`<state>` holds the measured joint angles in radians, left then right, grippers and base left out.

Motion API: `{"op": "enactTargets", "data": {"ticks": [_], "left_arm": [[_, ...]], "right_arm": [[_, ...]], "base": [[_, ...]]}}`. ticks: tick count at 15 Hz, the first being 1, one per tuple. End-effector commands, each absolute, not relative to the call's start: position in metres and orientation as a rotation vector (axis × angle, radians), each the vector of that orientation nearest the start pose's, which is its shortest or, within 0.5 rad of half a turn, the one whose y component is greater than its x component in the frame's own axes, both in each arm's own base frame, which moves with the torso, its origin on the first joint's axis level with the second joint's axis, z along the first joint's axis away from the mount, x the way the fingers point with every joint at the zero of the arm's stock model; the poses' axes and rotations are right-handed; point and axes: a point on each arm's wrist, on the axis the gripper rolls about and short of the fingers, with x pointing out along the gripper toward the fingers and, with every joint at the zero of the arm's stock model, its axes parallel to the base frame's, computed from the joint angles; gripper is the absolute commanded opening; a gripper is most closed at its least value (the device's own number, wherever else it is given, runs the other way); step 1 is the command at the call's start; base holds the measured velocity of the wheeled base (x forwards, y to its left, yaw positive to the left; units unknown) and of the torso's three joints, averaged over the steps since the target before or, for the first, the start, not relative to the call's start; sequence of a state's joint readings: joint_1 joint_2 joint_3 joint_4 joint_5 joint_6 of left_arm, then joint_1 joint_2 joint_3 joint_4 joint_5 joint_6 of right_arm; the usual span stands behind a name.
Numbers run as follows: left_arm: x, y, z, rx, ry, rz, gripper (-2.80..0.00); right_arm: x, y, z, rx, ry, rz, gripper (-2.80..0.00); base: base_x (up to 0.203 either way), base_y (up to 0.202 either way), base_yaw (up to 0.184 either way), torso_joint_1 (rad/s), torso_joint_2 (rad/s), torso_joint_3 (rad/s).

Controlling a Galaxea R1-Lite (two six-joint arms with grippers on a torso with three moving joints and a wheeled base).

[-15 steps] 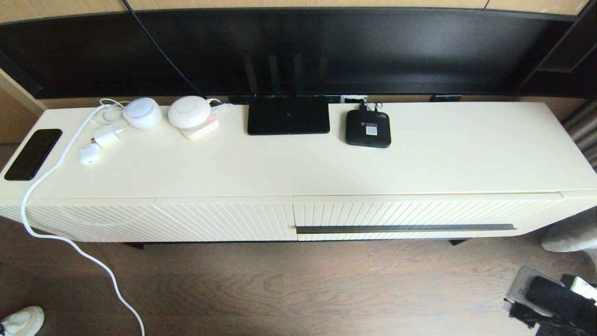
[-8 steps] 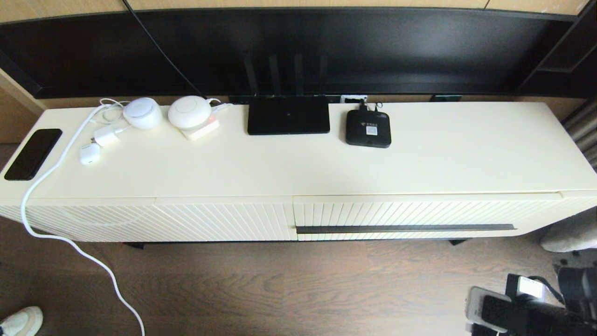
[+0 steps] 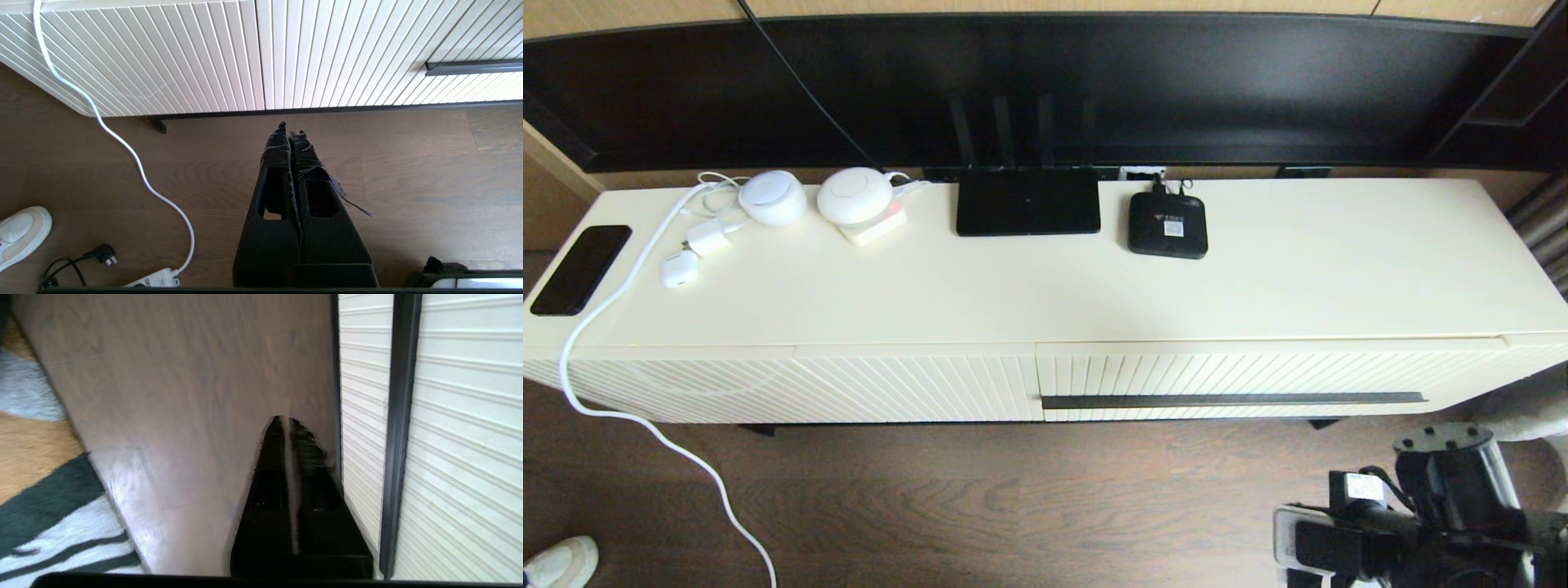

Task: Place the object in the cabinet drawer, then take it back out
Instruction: Open the drawer

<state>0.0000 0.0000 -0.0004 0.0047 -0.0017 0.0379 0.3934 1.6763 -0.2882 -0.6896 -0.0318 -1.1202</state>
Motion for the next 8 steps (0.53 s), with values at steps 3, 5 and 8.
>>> {"op": "enactTargets", "data": {"ticks": [3, 5, 8], "left_arm": [[-0.023, 0.000, 0.075, 0.038, 0.004, -0.002, -2.80], [-0.023, 0.000, 0.075, 0.038, 0.004, -0.002, -2.80], [-0.023, 0.000, 0.075, 0.038, 0.005, -0.002, -2.80]], "right_arm": [[0.224, 0.093, 0.053, -1.228, 0.432, 0.745, 0.00], [0.228, 0.094, 0.053, -1.225, 0.427, 0.751, 0.00], [0.234, 0.089, 0.050, -1.279, 0.423, 0.747, 0.00]], "base": [[0.000, 0.000, 0.000, 0.000, 0.00, 0.000], [0.000, 0.000, 0.000, 0.000, 0.00, 0.000], [0.000, 0.000, 0.000, 0.000, 0.00, 0.000]]}}
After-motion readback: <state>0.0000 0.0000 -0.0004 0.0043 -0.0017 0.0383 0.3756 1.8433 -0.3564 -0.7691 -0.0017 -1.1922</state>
